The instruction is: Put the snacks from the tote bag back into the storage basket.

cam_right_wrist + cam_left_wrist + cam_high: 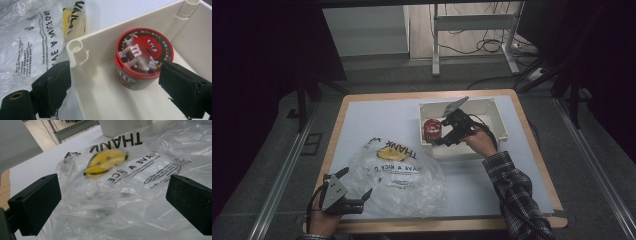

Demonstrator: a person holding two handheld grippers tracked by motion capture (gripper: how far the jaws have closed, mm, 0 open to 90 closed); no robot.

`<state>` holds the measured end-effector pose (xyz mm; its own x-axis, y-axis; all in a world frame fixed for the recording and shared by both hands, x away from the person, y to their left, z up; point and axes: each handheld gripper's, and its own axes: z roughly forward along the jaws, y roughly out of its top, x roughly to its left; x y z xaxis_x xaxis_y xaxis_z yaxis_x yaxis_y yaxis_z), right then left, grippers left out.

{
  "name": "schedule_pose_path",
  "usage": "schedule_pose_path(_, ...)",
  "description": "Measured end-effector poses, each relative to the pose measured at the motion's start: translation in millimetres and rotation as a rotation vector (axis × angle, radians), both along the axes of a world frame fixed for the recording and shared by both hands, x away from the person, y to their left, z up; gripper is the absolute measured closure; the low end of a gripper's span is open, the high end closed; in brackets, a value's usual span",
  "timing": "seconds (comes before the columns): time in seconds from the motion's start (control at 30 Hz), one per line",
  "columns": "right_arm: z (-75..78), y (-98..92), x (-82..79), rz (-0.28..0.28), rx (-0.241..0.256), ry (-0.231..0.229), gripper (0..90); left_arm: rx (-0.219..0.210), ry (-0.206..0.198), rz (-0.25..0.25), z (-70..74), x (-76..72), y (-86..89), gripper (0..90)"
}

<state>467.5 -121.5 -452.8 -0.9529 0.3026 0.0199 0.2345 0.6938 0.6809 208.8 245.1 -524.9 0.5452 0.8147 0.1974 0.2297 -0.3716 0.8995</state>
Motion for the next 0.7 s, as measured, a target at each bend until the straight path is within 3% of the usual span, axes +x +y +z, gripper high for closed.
schedule_pose_path(0.4, -2.3, -4.2, -6.4, -0.016, -0.008, -0.034, 11.1, 0.001, 0.001, -0.001, 0.1, -0.1, 0.1, 0.0)
schedule_pose_path(0.7, -5.6, -14.1, -10.1, -0.052, 0.012, -0.053, 11.1, -0.003, -0.001, -0.001, 0.3, -0.4, 0.3, 0.0)
